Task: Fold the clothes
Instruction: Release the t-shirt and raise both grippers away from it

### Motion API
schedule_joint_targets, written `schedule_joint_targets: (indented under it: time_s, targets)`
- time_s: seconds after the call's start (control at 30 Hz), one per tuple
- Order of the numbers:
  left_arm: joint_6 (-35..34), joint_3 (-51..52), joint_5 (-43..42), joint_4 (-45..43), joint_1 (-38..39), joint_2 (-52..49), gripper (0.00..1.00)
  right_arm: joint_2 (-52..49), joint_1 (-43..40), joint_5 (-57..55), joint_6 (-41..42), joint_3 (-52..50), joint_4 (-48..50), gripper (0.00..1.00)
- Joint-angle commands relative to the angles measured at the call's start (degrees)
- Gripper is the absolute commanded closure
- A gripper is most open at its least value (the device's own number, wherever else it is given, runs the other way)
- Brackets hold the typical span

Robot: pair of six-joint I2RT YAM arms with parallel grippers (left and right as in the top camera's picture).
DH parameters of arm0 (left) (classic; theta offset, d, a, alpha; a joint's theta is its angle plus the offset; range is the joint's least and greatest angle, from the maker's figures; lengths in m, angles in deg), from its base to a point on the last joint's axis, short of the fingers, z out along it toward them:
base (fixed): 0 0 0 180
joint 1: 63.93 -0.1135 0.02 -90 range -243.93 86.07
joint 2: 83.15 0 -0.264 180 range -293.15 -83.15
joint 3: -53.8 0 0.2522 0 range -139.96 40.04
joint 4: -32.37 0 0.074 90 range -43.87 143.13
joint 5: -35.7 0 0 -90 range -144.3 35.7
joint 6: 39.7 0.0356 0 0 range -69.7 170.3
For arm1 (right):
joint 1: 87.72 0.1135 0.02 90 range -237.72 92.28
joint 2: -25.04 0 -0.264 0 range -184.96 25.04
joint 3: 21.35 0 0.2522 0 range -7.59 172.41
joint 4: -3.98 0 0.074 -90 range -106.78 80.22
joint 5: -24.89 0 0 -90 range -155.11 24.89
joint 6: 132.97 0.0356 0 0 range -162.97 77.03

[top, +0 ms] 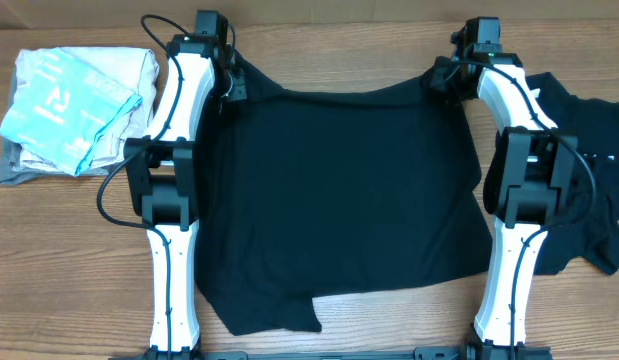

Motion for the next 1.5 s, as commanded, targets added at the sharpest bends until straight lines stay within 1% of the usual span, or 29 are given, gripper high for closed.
schedule_joint_targets:
  time_s: [0.0,0.13,0.27,0.37,0.47,0.53,0.63,0.67,0.7,0.73,0.8,0.83,0.87,0.9,0.93,0.97,1.0,1.03,1.07,1.1,1.2,1.27,1.37,1.47]
  targets:
    - [0.7,0.2,3.7,-1.0,-0.9,-3.6,0.96,-5.2,0.2,-8.2,1.6,-0.3,0.1,0.96]
    - [0.7,0.2,4.4,-4.5,-2.5,-6.4,0.96,-5.8,0.2,-8.9,1.7,-0.3,2.7,0.96]
    - [0.7,0.2,4.3,-8.1,-4.7,-7.1,0.96,-5.8,0.2,-8.9,1.8,-0.1,6.5,0.96]
    - [0.7,0.0,3.5,-10.8,-6.4,-7.0,0.96,-5.8,0.2,-8.9,4.3,-0.1,7.6,0.96]
    - [0.7,-0.1,0.8,-12.4,-7.7,-7.0,0.96,-5.8,0.2,-8.9,5.0,-0.1,8.7,0.96]
    - [1.9,-0.3,-1.7,-13.4,-8.1,-7.0,0.96,-5.8,0.2,-8.8,5.0,-0.1,10.3,0.96]
    - [3.5,-2.3,-3.7,-13.8,-8.1,-6.9,0.92,-5.6,0.2,-6.2,5.0,1.3,11.1,0.96]
    - [3.7,-3.6,-3.7,-13.6,-8.0,-6.9,0.91,-5.6,0.1,-5.2,5.0,2.2,11.0,0.94]
    - [3.7,-5.4,-3.7,-13.2,-7.9,-6.9,0.88,-5.6,0.0,-4.0,5.0,3.4,10.6,0.91]
    - [3.7,-7.4,-3.7,-12.7,-7.8,-6.9,0.86,-5.6,0.0,-3.1,5.0,4.7,10.1,0.86]
    - [3.7,-13.2,-3.7,-10.8,-7.6,-6.8,0.85,-5.2,0.0,-1.9,5.0,7.8,8.7,0.8]
    - [3.7,-16.5,-3.7,-9.6,-7.5,-6.8,0.82,-4.7,0.0,-1.9,5.0,10.0,7.4,0.74]
    - [3.7,-20.8,-3.7,-7.8,-7.4,-6.7,0.77,-4.0,0.0,-1.9,5.0,12.2,5.9,0.55]
    - [3.7,-24.1,-3.6,-6.3,-7.4,-6.6,0.76,-3.3,0.0,-1.9,5.0,13.8,4.5,0.49]
    - [3.6,-28.9,-3.6,-4.3,-7.3,-6.5,0.73,-2.2,0.0,-1.9,5.0,16.2,2.2,0.46]
    - [3.4,-33.2,-3.7,-2.2,-7.3,-6.3,0.6,-1.0,0.0,-1.9,5.0,18.3,-0.3,0.4]
    - [3.0,-37.6,-3.7,0.3,-7.2,-6.1,0.45,0.3,0.0,-1.9,5.1,20.2,-3.1,0.3]
    - [2.6,-42.1,-3.7,3.6,-7.2,-5.7,0.29,1.8,0.0,-2.0,5.5,22.0,-6.3,0.23]
    - [1.6,-46.2,-3.5,7.5,-7.1,-5.1,0.18,3.7,0.0,-2.0,5.7,23.8,-9.9,0.2]
    - [1.0,-45.4,-3.5,9.8,-7.1,-2.0,0.12,5.4,0.0,-2.0,5.7,25.0,-13.1,0.19]
    - [-0.8,-45.5,-2.3,17.6,-6.8,4.2,0.12,11.0,0.0,-2.0,6.4,26.8,-21.6,0.18]
    - [-2.9,-45.6,0.9,21.5,-6.0,8.2,0.13,15.4,-0.1,-3.6,8.8,26.9,-26.8,0.18]
    - [-4.8,-45.6,6.0,25.9,-4.0,13.6,0.12,20.6,-0.1,-5.9,11.5,26.9,-33.4,0.18]
    - [-4.8,-45.6,9.0,30.3,-0.7,19.1,0.11,25.4,-0.1,-6.7,11.9,26.9,-39.4,0.18]
